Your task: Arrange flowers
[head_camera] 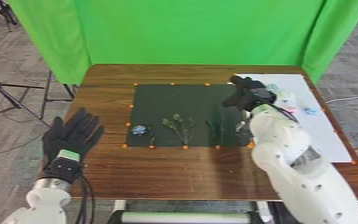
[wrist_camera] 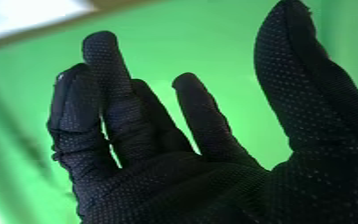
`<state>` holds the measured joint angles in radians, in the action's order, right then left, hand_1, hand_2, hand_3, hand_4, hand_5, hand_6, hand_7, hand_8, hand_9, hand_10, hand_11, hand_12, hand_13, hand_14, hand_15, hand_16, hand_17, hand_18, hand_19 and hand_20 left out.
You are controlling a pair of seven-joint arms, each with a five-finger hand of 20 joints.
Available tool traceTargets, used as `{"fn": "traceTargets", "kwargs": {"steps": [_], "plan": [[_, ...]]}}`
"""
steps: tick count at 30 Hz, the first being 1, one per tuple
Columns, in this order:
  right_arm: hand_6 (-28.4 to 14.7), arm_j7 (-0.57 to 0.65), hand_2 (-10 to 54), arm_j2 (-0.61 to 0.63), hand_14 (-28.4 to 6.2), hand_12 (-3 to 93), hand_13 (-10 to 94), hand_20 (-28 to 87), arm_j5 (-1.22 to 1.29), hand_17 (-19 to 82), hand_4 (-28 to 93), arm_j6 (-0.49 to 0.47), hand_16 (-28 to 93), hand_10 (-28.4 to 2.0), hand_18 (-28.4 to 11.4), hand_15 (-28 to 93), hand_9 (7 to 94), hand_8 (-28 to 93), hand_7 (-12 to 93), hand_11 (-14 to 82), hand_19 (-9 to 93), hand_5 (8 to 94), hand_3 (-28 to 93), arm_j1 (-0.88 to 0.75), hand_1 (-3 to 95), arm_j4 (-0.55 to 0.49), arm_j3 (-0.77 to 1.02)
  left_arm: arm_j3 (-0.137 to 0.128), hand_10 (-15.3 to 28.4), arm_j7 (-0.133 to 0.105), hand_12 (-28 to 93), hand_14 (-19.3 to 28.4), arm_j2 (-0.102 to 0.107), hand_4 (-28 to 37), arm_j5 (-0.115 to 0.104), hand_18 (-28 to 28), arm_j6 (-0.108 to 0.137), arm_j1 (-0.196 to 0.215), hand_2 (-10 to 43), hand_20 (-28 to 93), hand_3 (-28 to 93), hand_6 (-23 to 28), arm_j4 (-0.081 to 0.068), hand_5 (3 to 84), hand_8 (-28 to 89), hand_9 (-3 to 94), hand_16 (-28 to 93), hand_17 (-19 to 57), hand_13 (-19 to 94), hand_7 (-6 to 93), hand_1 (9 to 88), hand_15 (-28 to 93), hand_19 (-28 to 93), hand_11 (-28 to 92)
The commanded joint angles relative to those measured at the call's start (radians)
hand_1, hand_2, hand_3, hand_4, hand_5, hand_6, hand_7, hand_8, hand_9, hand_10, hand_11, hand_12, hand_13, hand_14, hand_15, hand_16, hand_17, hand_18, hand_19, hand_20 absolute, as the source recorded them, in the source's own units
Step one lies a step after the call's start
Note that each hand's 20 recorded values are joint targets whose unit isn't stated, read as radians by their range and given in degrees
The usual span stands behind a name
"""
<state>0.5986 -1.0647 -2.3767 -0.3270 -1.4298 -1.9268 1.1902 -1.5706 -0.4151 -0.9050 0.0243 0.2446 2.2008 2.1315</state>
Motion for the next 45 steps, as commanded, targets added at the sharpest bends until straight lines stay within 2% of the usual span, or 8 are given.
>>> {"fn": "traceTargets", "kwargs": {"steps": [1, 9, 15, 23, 27, 30, 33, 45], "plan": [[-8.2, 0.070, -9.5, 0.141, -21.7, 14.3, 21, 28, -0.042, 14, -28, -0.003, 10, -20.3, -23.8, 37, 33.2, -10, 11, 8.3, 67, 38.0, 79, 0.034, 36.8, 0.145, 0.102, -0.020, 14.1, -0.084, 13, 15.7, 0.010, -28.3, -0.021, 15.3, 0.040, 0.036, 19.1, 11, 72, 7.1, 0.028, 42.8, -11, 41.4, -8, -4.1, 30, 23.2, 25.3, 48, 43, 27], [-7.7, 0.083, -9.5, 0.152, -18.6, 13.0, 21, 24, -0.043, 13, -28, -0.025, 7, -17.4, -22.0, 31, 35.7, -11, 13, 10.1, 61, 40.6, 82, 0.075, 42.6, 0.235, 0.079, -0.026, 14.1, -0.105, 13, 15.6, 0.010, -28.3, -0.038, 15.3, 0.039, 0.033, 19.3, 12, 72, 7.1, 0.026, 43.2, -12, 41.7, -8, -4.0, 31, 24.4, 25.5, 49, 43, 28], [-8.2, 0.103, -9.5, 0.142, -16.2, 11.5, 35, 32, -0.028, 22, -28, -0.067, 10, -15.3, -23.5, 40, 42.7, -12, 14, 12.0, 79, 46.1, 82, 0.083, 47.6, 0.273, 0.055, -0.034, 14.2, -0.116, 13, 15.8, 0.013, -28.3, -0.048, 15.5, 0.034, 0.047, 19.3, 12, 72, 7.1, 0.028, 43.2, -12, 41.8, -8, -4.0, 31, 24.3, 25.6, 50, 44, 28], [-8.6, 0.123, -9.5, 0.116, -16.1, 11.8, 39, 38, -0.010, 25, -28, -0.111, 14, -15.8, -24.4, 56, 44.5, -12, 13, 12.3, 84, 46.7, 80, 0.087, 45.8, 0.333, 0.042, -0.036, 14.2, -0.090, 13, 16.0, 0.004, -28.3, -0.034, 16.0, 0.033, 0.044, 19.3, 14, 72, 7.2, 0.028, 43.3, -12, 41.8, -7, -3.5, 31, 24.0, 25.7, 51, 45, 28], [-7.4, 0.136, -9.5, 0.117, -15.7, 13.2, 41, 39, -0.022, 27, -28, -0.027, 15, -15.6, -23.8, 58, 48.3, -12, 15, 14.9, 84, 49.5, 79, 0.068, 48.3, 0.356, 0.026, -0.032, 14.1, -0.087, 13, 15.9, 0.000, -28.3, -0.034, 16.0, 0.034, 0.041, 19.3, 14, 72, 7.2, 0.026, 43.3, -12, 41.8, -7, -3.5, 31, 24.0, 25.7, 51, 45, 28], [-4.9, 0.109, -9.5, 0.115, -13.7, 17.4, 48, 39, -0.011, 30, -28, -0.006, 24, -15.0, -22.9, 58, 58.6, -13, 18, 20.7, 85, 55.3, 77, 0.059, 52.3, 0.371, 0.033, -0.033, 14.2, -0.090, 13, 15.9, -0.001, -28.3, -0.039, 16.0, 0.038, 0.046, 19.3, 14, 72, 7.2, 0.027, 43.3, -12, 41.9, -7, -3.5, 31, 23.9, 25.8, 51, 45, 28], [-2.1, 0.106, -7.2, 0.113, -11.6, 43.3, 59, 42, -0.023, 31, -28, 0.051, 40, -10.3, -22.2, 62, 77.4, -2, 28, 16.6, 84, 65.5, 70, 0.050, 57.8, 0.383, 0.031, -0.034, 14.2, -0.092, 13, 16.0, -0.001, -28.3, -0.042, 15.9, 0.039, 0.049, 19.4, 14, 72, 7.2, 0.028, 43.4, -12, 41.9, -7, -3.5, 31, 23.9, 25.8, 51, 45, 28], [-0.9, 0.032, -6.0, 0.140, -11.4, 48.4, 64, 44, -0.101, 32, -28, 0.206, 42, -9.8, -22.7, 62, 83.9, 3, 34, 17.3, 85, 71.6, 71, 0.078, 58.7, 0.146, -0.026, -0.033, 14.2, -0.098, 13, 15.9, 0.010, -28.3, -0.046, 15.9, 0.036, 0.056, 19.3, 14, 72, 7.1, 0.030, 43.4, -12, 41.8, -7, -3.6, 31, 24.0, 25.8, 51, 45, 28]]}}
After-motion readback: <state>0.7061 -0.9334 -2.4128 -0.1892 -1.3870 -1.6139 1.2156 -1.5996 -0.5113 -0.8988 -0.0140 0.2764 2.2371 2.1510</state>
